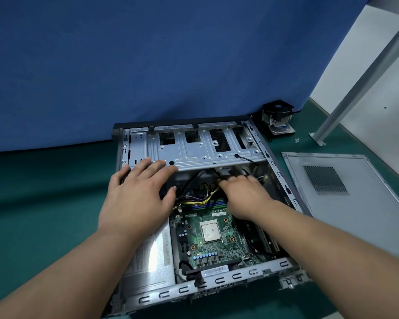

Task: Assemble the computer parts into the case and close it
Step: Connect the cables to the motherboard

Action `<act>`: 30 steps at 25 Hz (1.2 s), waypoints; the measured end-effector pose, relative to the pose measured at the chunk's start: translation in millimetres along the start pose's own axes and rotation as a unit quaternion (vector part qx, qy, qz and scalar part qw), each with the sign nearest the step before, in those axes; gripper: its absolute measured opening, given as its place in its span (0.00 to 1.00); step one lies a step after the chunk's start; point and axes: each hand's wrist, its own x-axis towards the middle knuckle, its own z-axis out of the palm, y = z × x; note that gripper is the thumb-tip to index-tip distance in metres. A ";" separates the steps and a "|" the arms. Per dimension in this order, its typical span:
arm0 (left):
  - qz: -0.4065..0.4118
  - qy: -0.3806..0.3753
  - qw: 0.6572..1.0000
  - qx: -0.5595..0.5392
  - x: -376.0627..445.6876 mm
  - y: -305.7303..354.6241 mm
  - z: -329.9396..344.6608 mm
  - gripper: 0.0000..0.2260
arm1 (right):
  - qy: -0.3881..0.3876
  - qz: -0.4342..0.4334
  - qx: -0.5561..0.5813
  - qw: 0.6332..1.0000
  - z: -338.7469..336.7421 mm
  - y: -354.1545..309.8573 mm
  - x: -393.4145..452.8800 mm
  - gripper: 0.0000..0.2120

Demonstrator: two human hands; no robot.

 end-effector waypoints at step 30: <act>-0.002 -0.014 1.000 -0.003 -2.3 4.5 -7.8 0.23 | 0.107 -0.090 -0.039 0.989 -16.7 75.0 -65.0 0.16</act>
